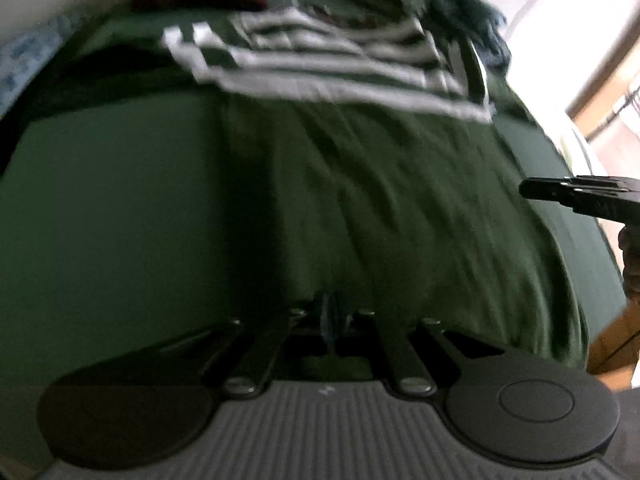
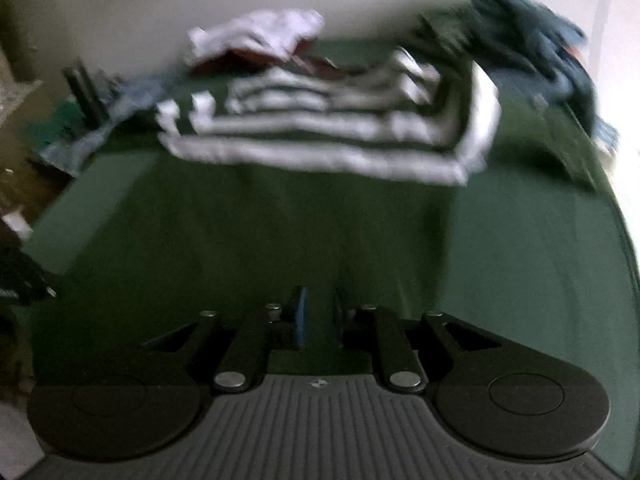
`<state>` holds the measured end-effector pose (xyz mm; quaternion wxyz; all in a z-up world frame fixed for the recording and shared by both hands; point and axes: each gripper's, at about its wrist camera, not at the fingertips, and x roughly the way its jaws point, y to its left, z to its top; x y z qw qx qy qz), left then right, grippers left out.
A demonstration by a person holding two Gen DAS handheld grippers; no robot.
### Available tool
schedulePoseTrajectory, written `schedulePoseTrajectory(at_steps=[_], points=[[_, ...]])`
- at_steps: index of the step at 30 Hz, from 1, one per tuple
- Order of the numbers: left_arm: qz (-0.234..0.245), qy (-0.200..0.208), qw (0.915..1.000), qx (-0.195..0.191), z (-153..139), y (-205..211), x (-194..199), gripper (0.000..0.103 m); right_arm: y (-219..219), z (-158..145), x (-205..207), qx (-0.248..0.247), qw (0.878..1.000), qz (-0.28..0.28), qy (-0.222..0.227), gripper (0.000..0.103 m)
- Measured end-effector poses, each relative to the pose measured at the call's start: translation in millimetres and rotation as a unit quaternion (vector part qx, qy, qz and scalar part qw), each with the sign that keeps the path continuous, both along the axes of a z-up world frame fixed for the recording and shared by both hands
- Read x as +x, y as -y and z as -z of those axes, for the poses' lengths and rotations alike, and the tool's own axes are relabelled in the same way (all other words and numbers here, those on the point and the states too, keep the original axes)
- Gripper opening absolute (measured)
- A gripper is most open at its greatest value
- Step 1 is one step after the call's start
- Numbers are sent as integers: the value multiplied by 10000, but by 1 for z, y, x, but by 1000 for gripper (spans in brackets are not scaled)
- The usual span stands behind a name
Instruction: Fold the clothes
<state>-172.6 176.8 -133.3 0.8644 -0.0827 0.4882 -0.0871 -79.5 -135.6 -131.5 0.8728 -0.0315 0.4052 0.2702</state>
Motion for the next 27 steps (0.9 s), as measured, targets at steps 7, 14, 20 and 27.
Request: schedulePoseTrajectory(at_steps=[7,14,20,27], points=[[-697,265,9954,601,-7,-42,24,7,-105,-21,39,-114,9886,-1238,844,16],[-1133,20,9898,861,1,-95,28,17,-250,-20,67,-35,9618,-2335,1432,26],[-1266,-62,9871,981,6,-129,28,48,-367,8,70,-785,9269,-2936,2202,33],[-1176,-26,9878,1017,8,-157,24,49,-428,40,91,-1249,9233,-2907,2176,33]])
